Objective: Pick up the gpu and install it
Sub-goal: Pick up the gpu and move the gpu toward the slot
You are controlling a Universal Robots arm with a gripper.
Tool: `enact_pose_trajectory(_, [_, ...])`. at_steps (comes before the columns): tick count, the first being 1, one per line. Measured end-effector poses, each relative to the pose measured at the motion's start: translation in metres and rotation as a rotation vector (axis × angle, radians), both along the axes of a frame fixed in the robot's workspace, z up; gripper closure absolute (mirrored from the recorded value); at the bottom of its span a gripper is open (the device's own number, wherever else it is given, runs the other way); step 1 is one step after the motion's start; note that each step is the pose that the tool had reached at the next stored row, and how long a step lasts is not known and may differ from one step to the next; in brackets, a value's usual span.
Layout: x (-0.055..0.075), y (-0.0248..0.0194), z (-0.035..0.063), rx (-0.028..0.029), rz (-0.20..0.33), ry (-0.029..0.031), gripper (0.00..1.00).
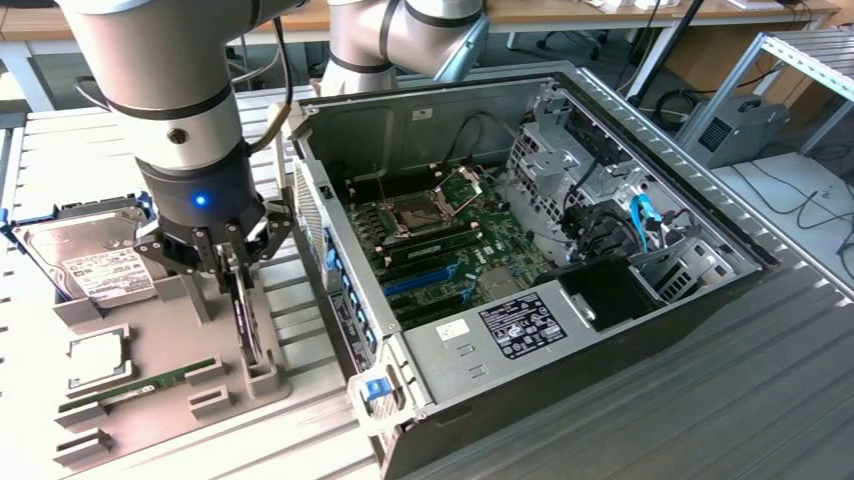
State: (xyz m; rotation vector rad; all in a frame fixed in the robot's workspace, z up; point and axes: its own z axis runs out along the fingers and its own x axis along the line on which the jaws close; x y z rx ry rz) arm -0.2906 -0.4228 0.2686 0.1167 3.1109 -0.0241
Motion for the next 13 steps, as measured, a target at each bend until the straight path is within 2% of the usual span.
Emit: enact_pose_trajectory(13, [0.0000,0.0000,0.0036,0.0000,0.000,0.0000,0.73])
